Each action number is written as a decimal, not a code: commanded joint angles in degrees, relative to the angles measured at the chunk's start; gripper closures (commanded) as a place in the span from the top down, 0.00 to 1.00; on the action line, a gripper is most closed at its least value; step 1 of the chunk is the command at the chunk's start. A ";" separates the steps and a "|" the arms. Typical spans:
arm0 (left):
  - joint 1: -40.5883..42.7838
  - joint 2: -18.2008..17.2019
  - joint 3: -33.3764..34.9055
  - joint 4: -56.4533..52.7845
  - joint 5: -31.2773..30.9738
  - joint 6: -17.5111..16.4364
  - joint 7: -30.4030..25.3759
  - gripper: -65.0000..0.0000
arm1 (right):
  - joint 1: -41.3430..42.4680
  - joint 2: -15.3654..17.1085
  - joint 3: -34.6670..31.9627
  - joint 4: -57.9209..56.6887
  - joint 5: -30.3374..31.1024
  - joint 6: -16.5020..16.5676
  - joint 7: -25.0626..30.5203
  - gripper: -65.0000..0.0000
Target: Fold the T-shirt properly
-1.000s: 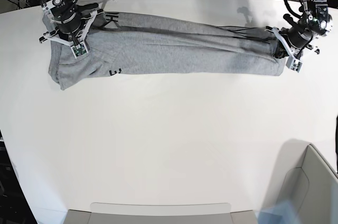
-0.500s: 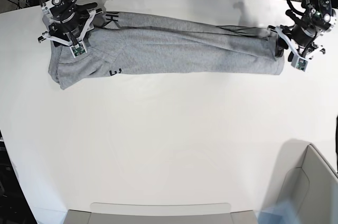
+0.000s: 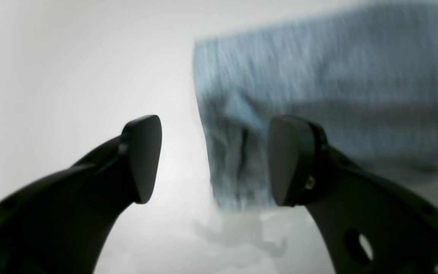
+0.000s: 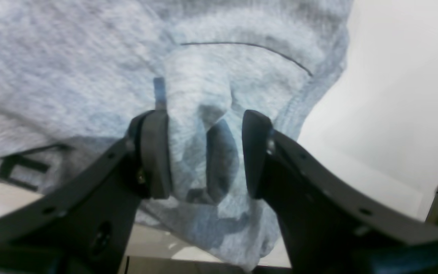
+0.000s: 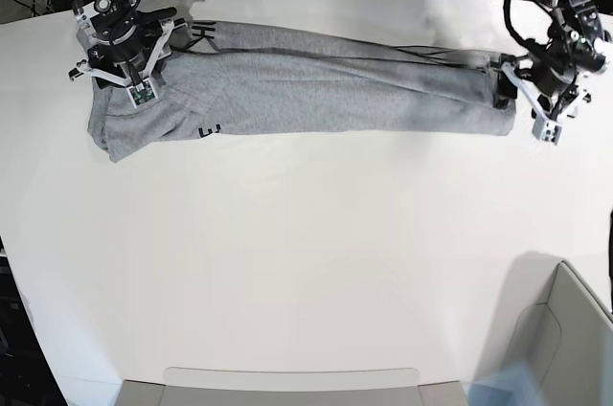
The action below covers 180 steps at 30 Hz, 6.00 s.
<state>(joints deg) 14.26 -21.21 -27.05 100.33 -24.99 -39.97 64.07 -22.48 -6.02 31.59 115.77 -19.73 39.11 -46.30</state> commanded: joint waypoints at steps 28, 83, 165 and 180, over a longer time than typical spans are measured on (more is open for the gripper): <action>-4.46 -3.62 16.63 -24.07 -0.11 -0.03 6.39 0.00 | 1.69 0.35 0.01 0.41 -0.01 0.89 0.90 0.44; -5.51 14.05 18.83 16.54 13.35 -0.03 15.93 0.00 | 8.72 -2.73 0.36 -1.26 3.15 0.89 0.90 0.44; -5.16 16.86 26.65 14.61 12.99 19.35 15.93 0.00 | 16.63 6.68 8.54 -33.08 52.82 0.89 -33.70 0.44; -3.84 16.77 27.62 14.87 13.35 19.35 15.93 0.00 | 16.37 2.72 -0.43 -33.08 52.56 0.89 -33.70 0.21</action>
<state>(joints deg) 11.18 -4.32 0.71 114.19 -11.55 -20.58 80.82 -5.69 -3.64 31.00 82.81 37.80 39.09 -75.48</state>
